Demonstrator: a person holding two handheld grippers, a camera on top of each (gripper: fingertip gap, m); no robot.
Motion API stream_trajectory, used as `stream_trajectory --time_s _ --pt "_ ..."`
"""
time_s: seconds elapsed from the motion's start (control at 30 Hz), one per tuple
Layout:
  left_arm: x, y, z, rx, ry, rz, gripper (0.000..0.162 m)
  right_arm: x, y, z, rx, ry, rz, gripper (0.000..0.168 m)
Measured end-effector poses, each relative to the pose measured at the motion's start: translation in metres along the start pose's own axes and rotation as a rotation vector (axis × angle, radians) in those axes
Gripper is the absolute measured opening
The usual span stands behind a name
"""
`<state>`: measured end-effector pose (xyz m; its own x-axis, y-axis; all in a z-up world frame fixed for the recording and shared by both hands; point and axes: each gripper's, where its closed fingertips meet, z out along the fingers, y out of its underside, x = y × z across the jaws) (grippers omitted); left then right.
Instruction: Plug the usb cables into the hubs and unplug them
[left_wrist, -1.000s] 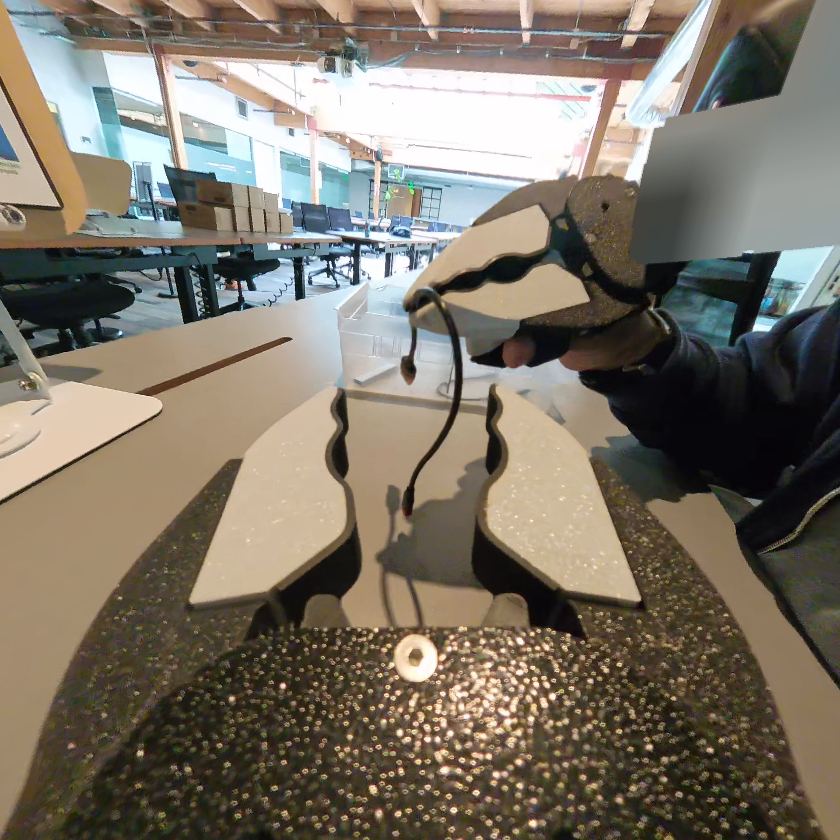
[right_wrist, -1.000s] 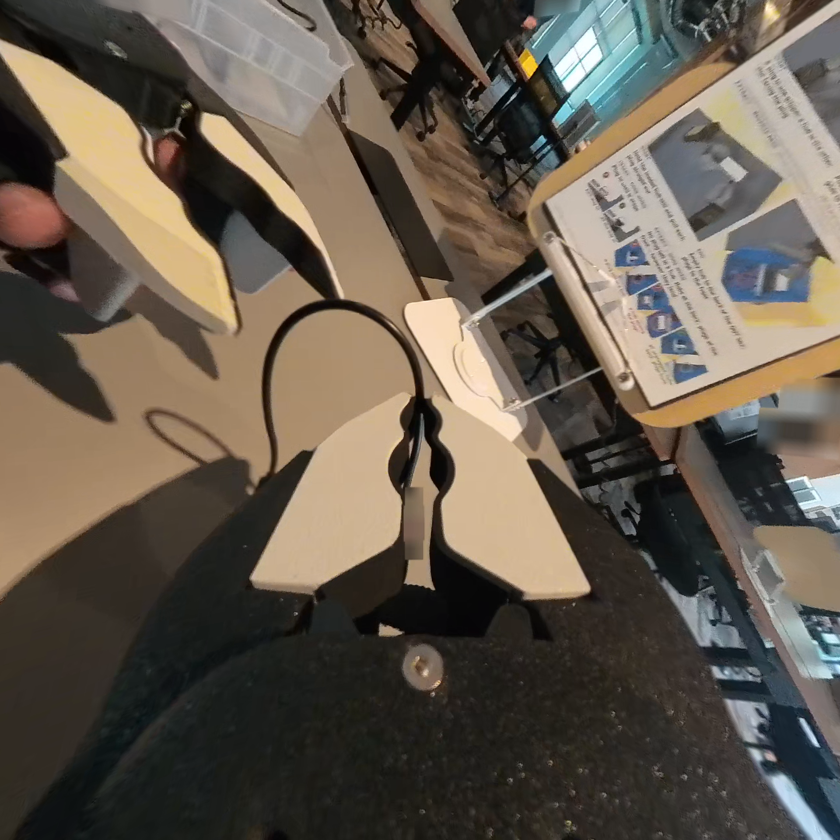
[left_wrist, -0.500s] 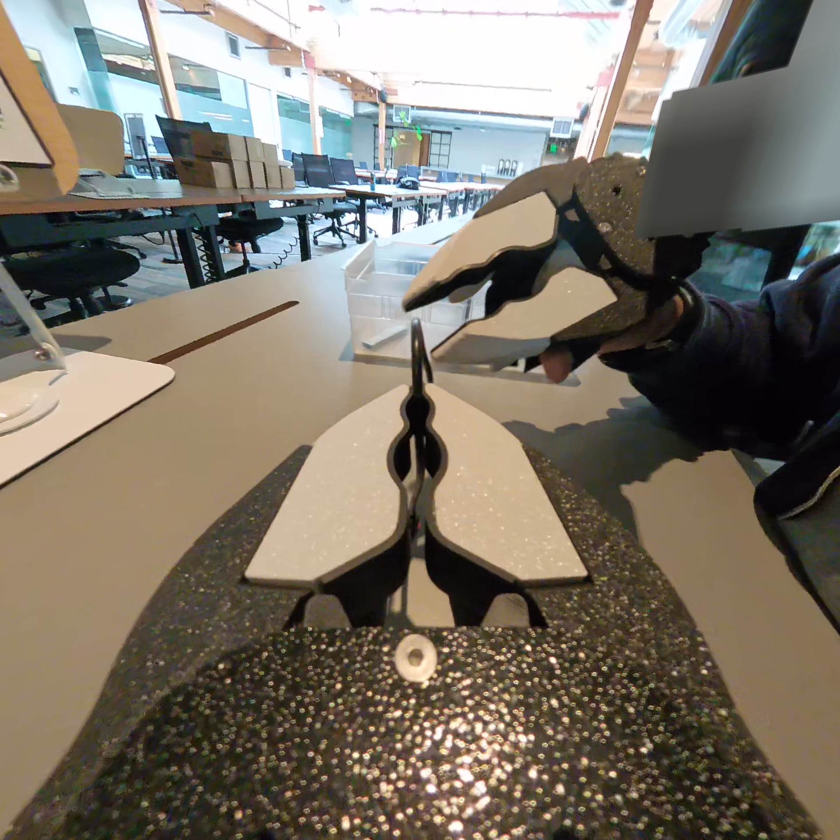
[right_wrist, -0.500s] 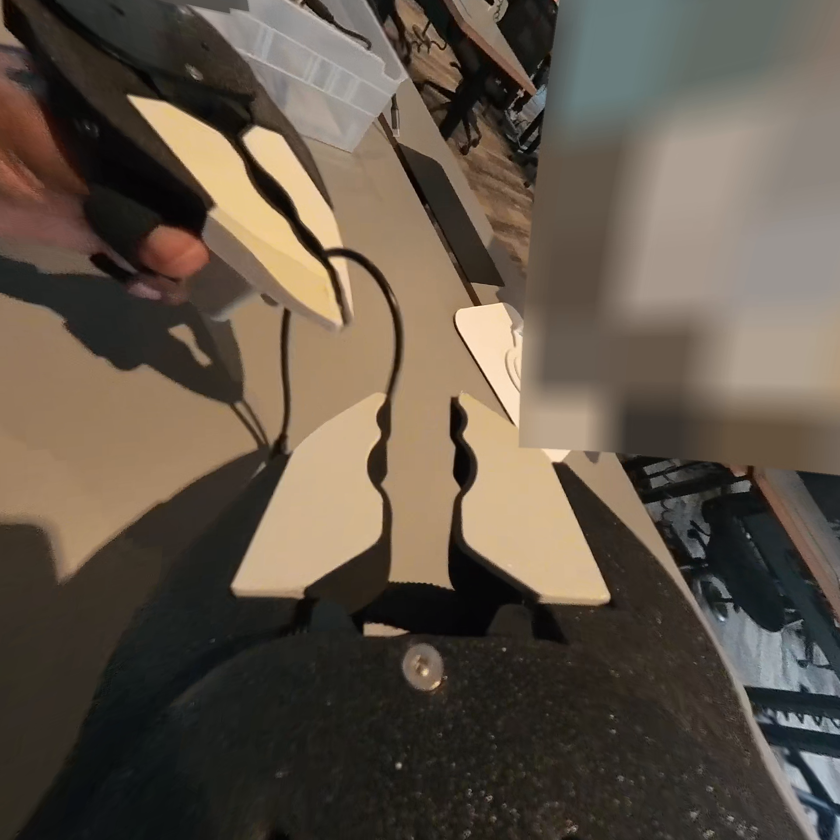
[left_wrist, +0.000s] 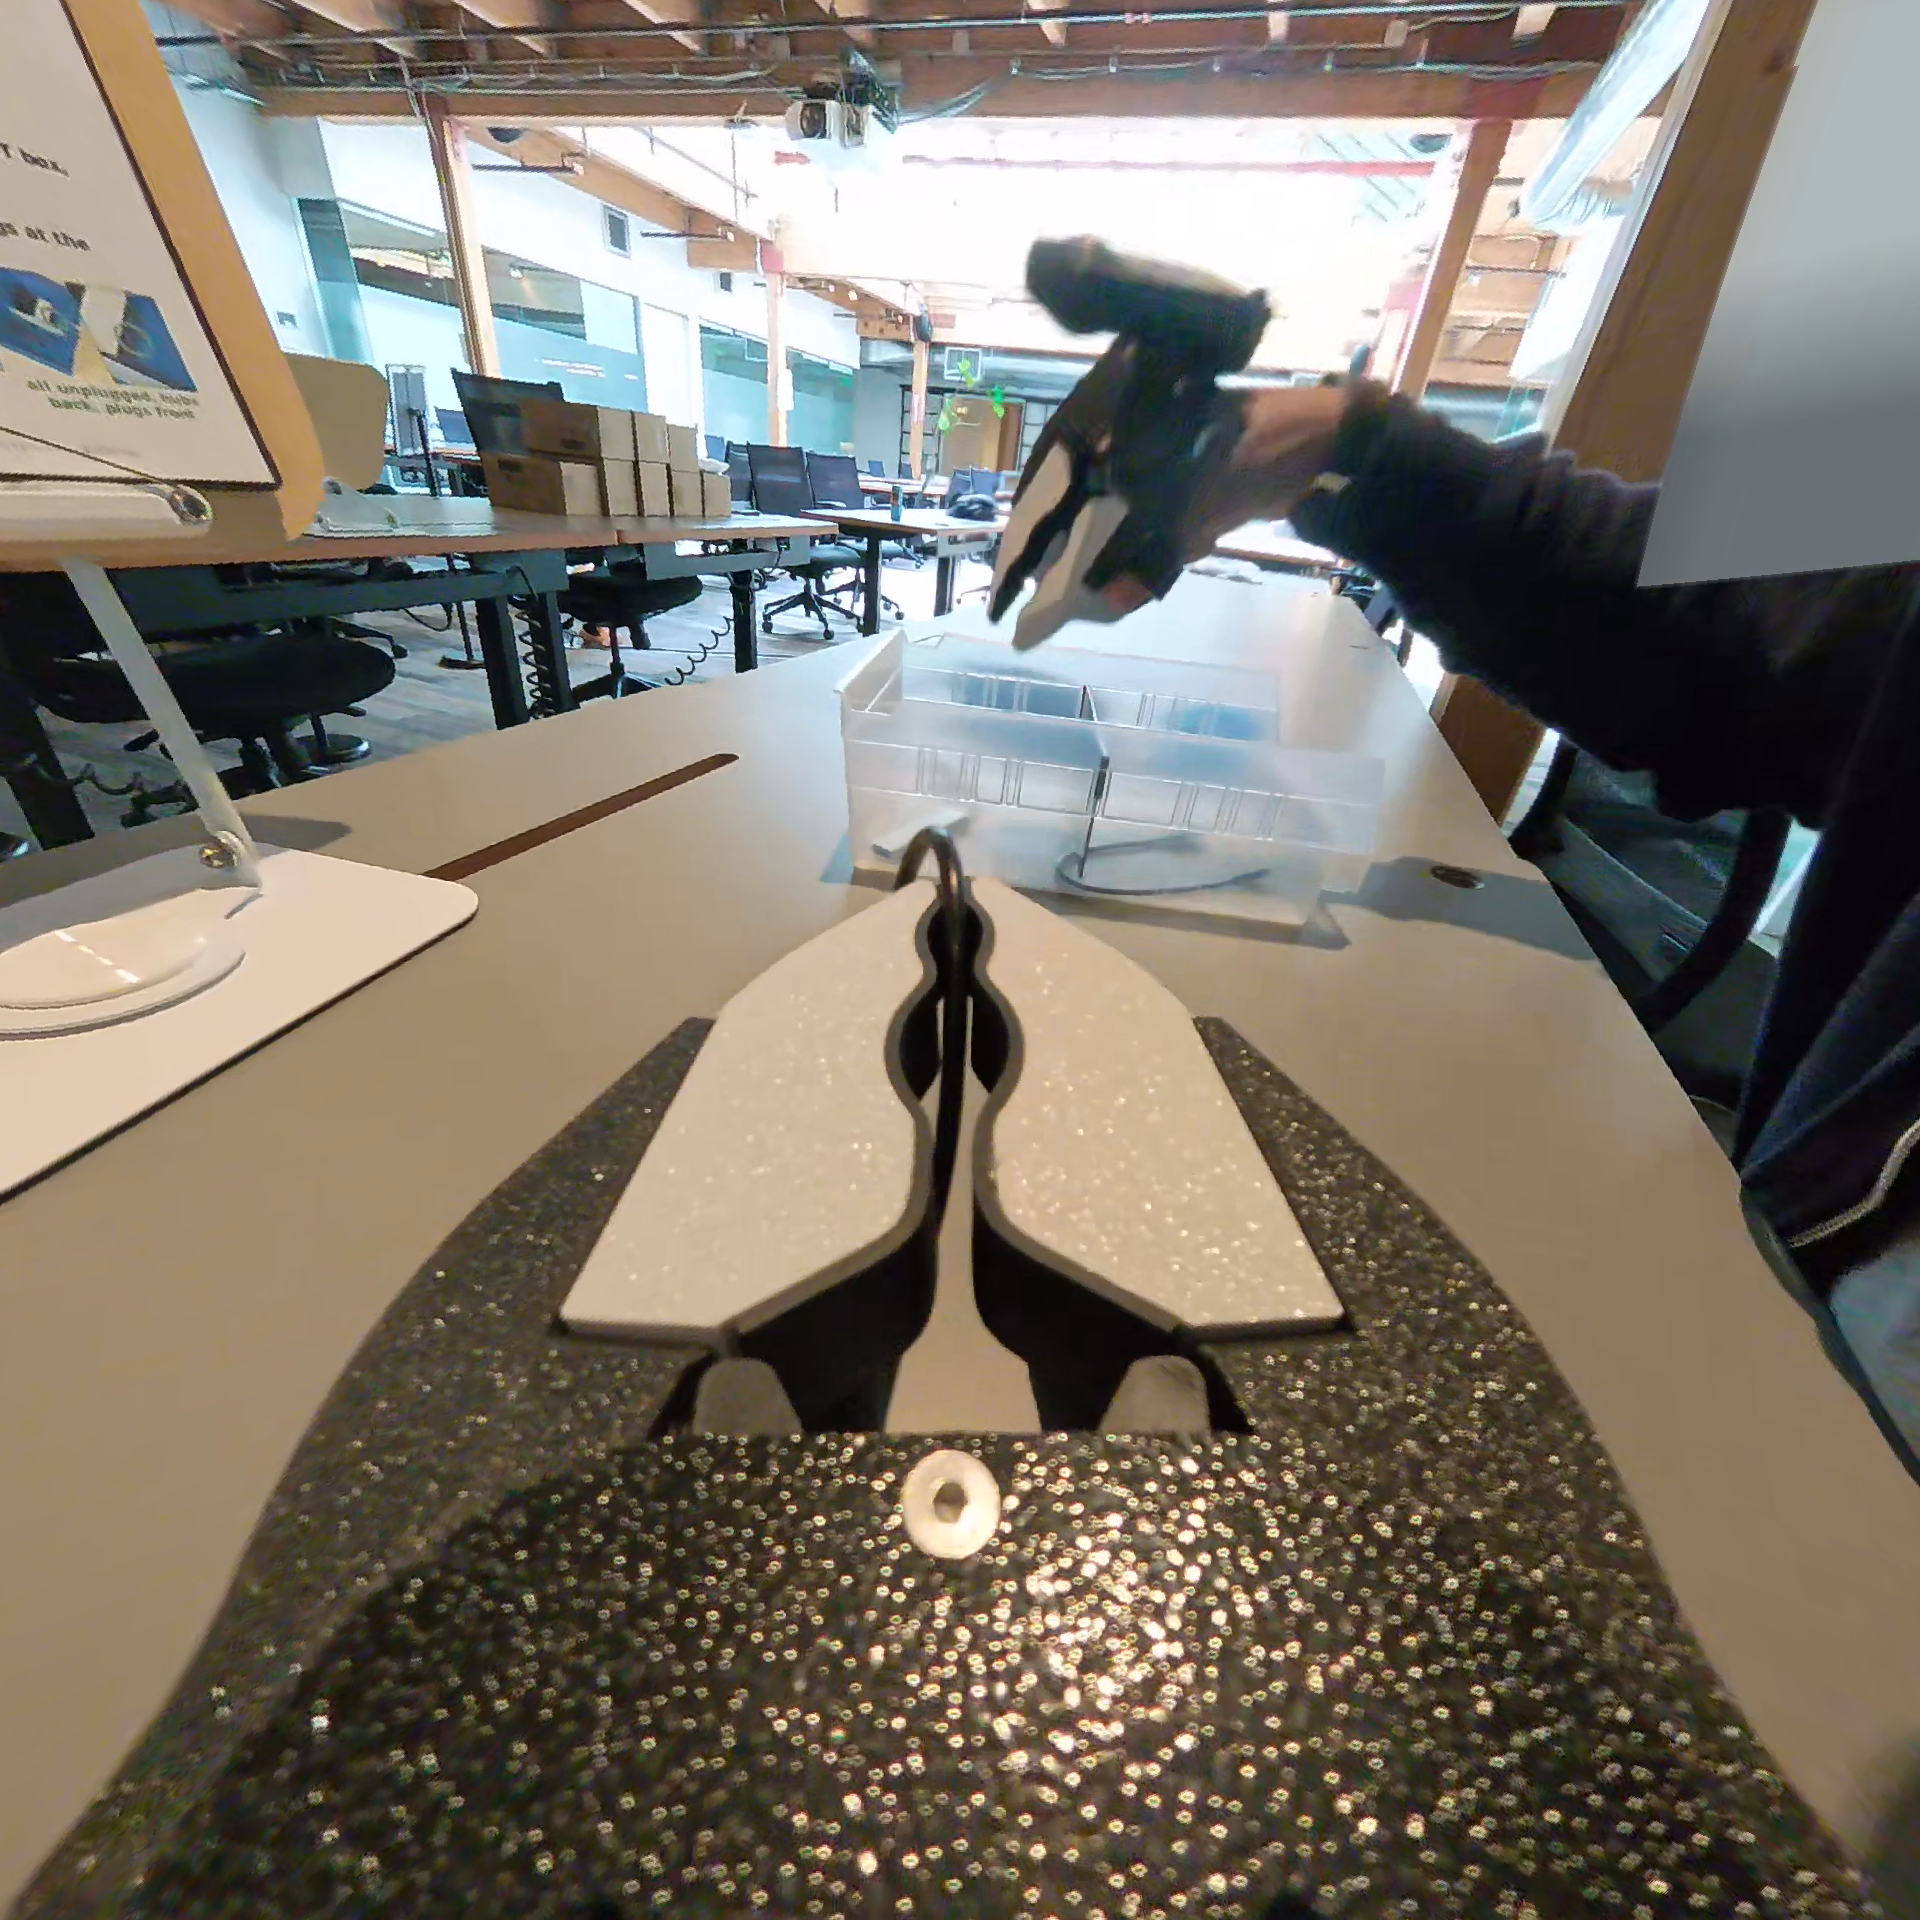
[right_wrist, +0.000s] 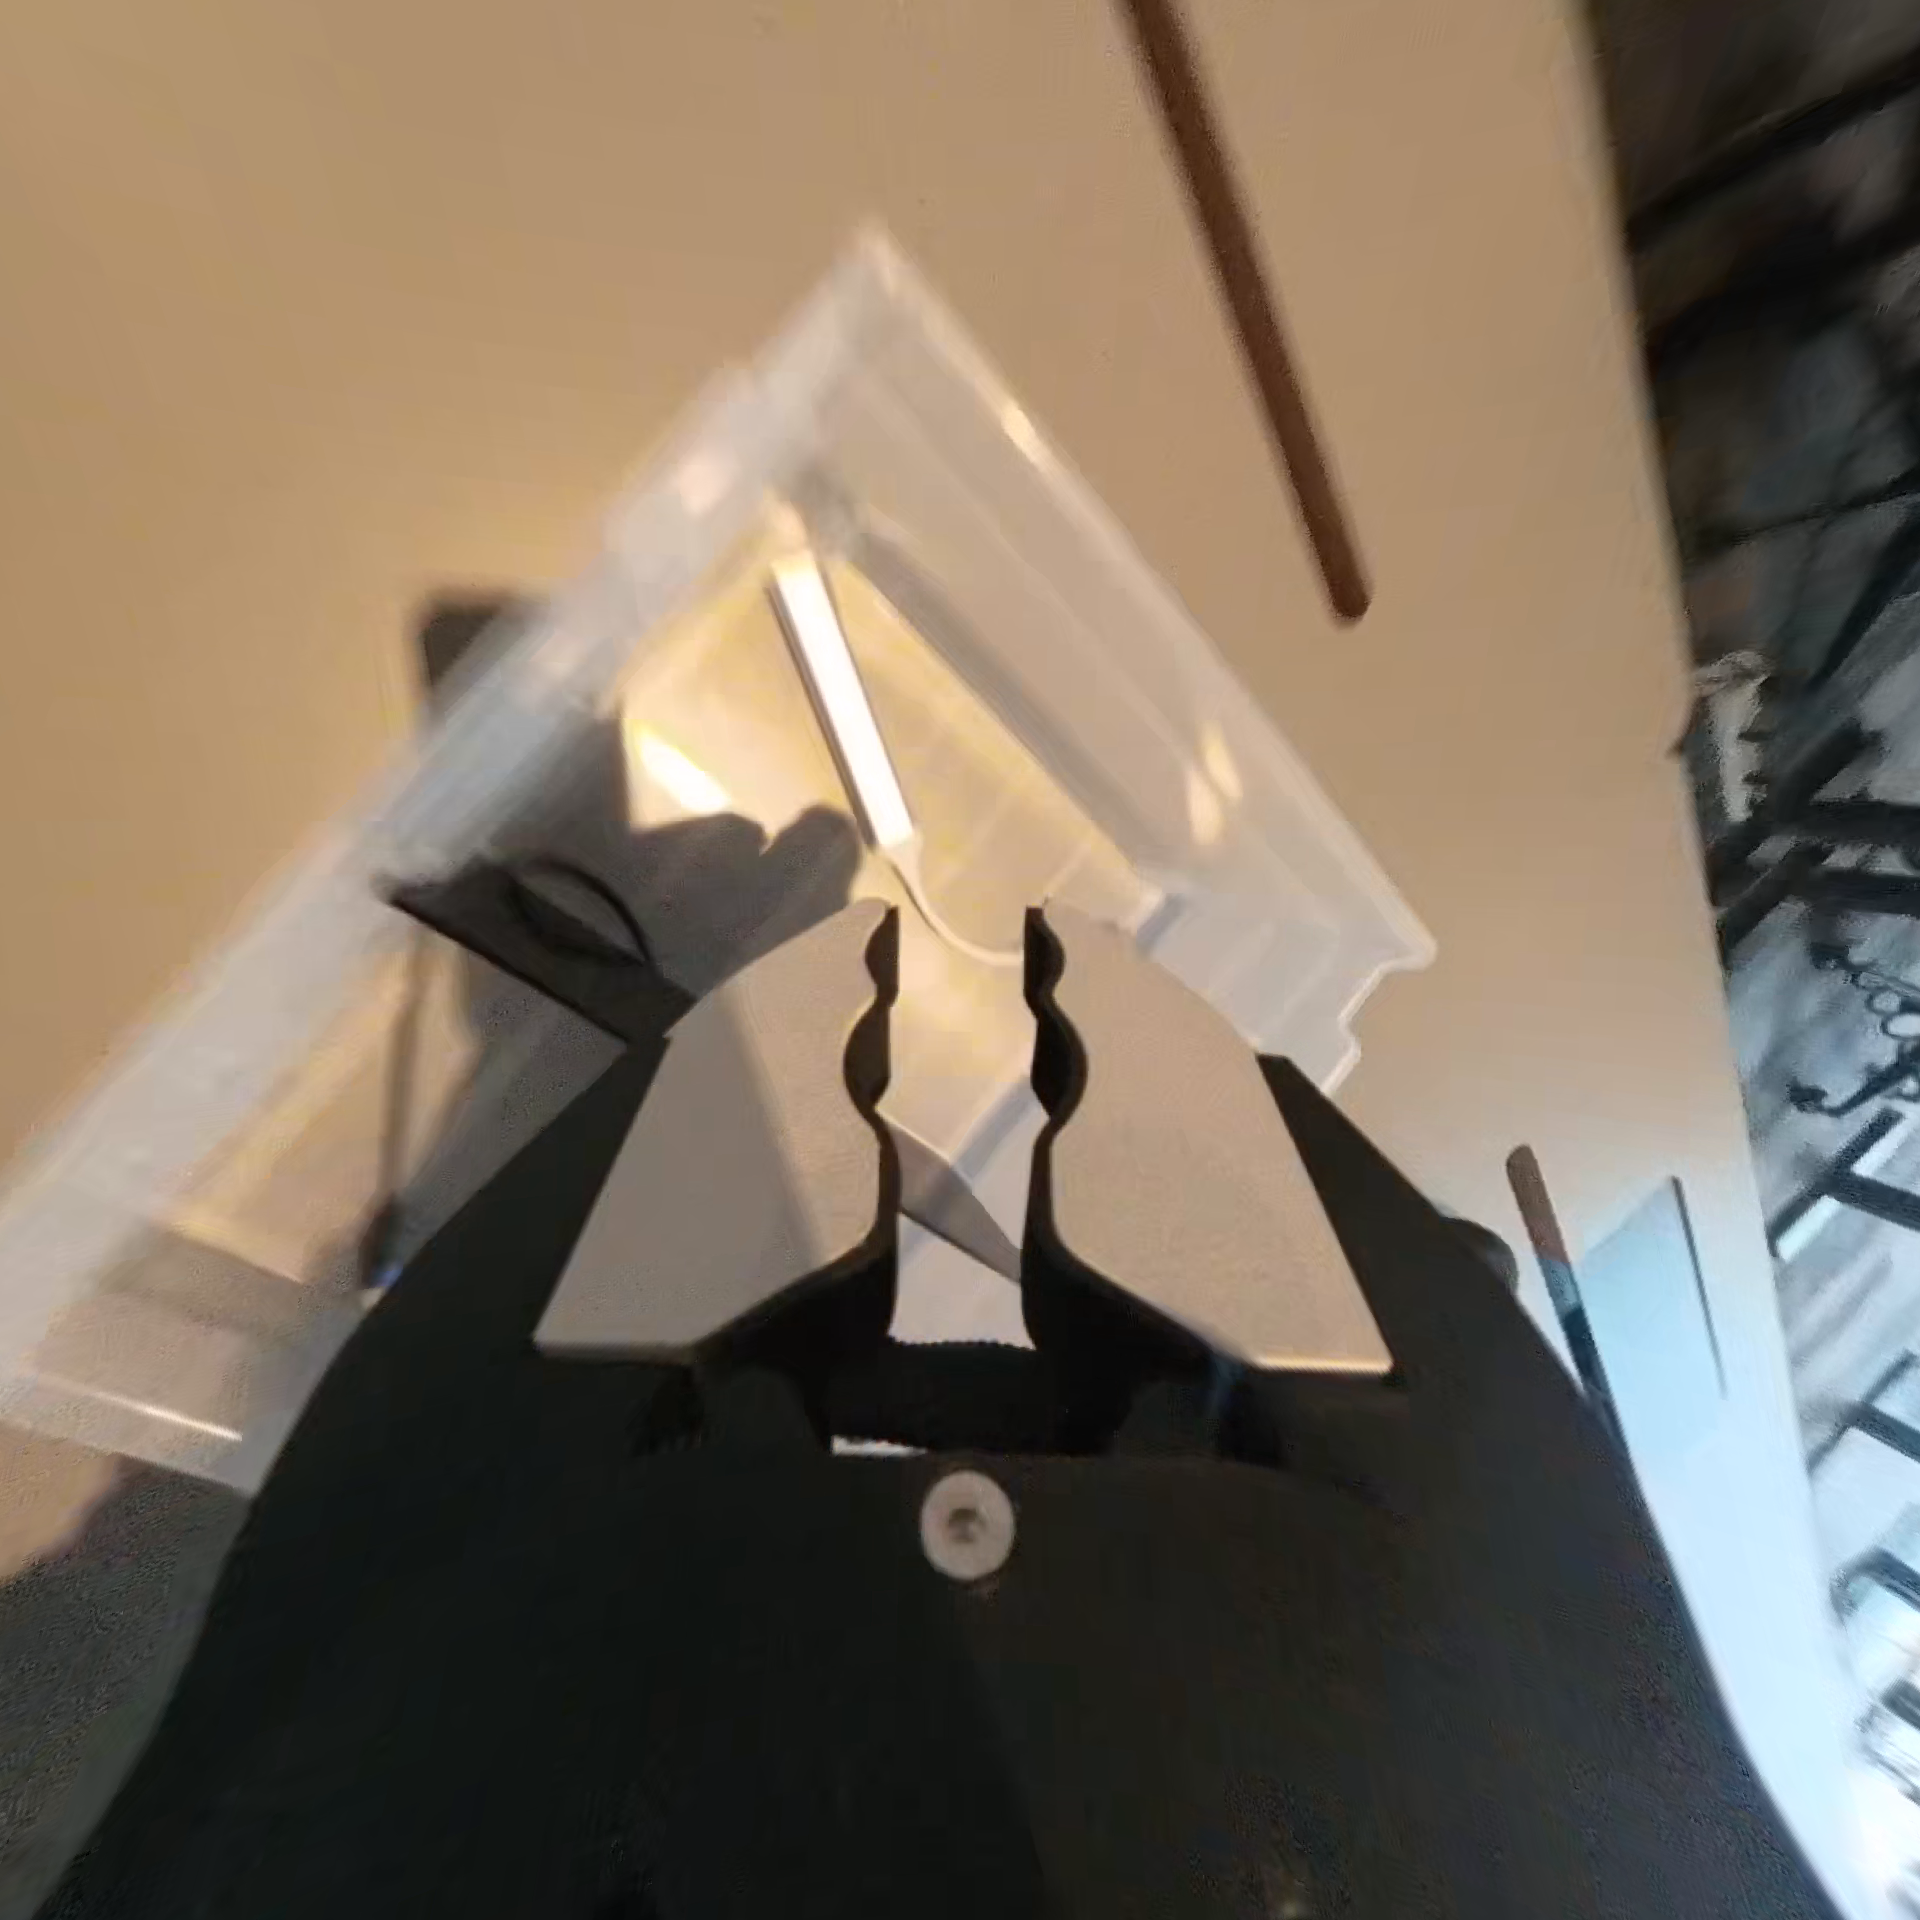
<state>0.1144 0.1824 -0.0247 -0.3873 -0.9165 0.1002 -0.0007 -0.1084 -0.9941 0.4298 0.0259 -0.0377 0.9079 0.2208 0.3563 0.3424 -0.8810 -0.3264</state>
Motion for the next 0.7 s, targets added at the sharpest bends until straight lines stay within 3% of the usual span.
stream_trajectory --time_s 0.13,0.4,0.5,0.6,0.7 --pt "-0.001 -0.002 -0.002 0.012 -0.004 0.015 0.0 -0.006 0.033 0.054 -0.15 -0.176 -0.197 0.031" --pt "-0.003 0.003 -0.001 0.011 -0.003 0.016 0.0 -0.034 0.011 0.114 -0.178 -0.268 -0.284 0.053" --pt "-0.005 0.002 -0.002 0.013 -0.006 0.012 0.0 -0.042 0.01 0.121 -0.177 -0.349 -0.221 0.046" --pt "-0.005 -0.001 -0.004 0.026 -0.009 0.006 0.0 -0.049 0.014 0.118 -0.18 -0.425 -0.176 0.017" --pt "-0.005 -0.005 -0.006 0.042 -0.008 -0.002 0.0 -0.049 0.018 0.117 -0.194 -0.424 -0.145 0.016"
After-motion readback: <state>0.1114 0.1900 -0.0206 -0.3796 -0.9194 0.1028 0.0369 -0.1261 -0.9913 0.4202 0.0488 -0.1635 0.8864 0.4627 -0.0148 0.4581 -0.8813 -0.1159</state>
